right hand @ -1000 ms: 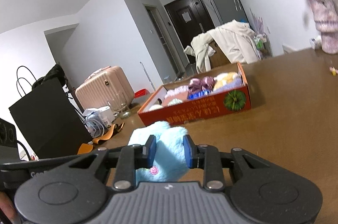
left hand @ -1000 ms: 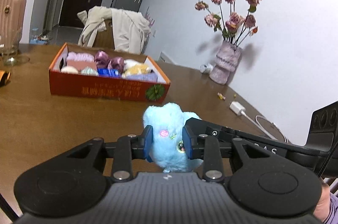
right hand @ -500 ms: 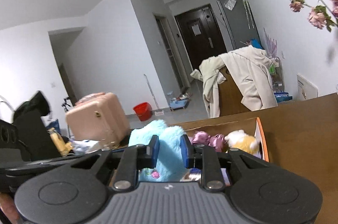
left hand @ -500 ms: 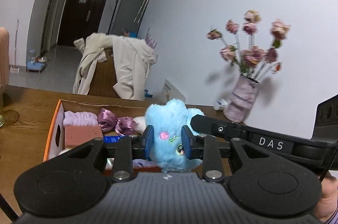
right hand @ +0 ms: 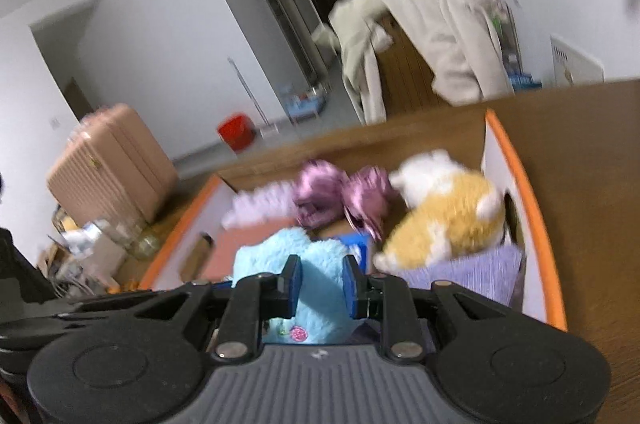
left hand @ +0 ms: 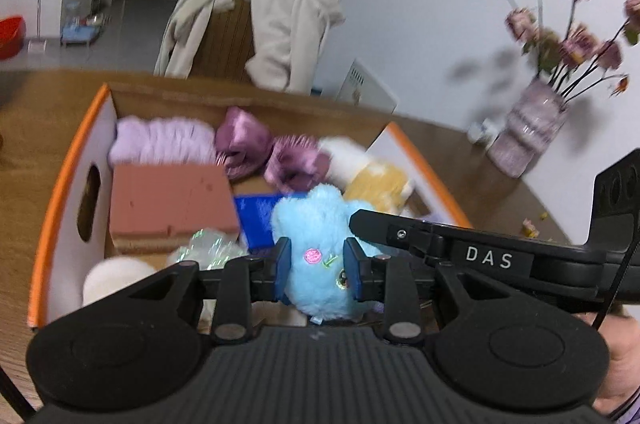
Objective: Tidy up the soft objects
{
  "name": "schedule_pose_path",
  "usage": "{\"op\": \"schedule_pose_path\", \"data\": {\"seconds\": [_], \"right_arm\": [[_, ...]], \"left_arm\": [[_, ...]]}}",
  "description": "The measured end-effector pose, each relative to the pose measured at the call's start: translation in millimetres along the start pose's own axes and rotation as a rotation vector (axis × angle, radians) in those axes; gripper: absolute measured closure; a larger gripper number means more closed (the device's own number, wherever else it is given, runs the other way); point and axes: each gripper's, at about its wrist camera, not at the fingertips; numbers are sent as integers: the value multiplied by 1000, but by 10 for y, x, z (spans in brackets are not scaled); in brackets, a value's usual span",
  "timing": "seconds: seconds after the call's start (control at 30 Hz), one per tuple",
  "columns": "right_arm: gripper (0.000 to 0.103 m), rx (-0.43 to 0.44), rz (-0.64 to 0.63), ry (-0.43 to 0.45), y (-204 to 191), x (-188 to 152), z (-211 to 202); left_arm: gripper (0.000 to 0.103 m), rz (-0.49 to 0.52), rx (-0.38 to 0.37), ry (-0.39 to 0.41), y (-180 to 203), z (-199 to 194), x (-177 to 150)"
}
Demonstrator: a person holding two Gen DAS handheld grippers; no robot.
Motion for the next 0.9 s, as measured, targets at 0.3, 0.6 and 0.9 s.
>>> {"op": "schedule_pose_path", "data": {"seconds": [0.3,0.6,0.9], "right_arm": [[79,-64,15,-75,86,-43,297],[78,-87,-37,1,-92,99,-229],[59,-155,-159,155,-239,64,-1198]], "left_arm": [[66,-44,-18,-47,-118,212,-35],[61,36,81,15,12,-386,99],[46,102,291,138,39,-1291,4]]}}
Point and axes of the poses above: each gripper's, at about its wrist camera, not at the fingertips, and z roughly the way its jaws point, y to its right, x to its top, and after that the axes turned 13 degrees about z, right-handed
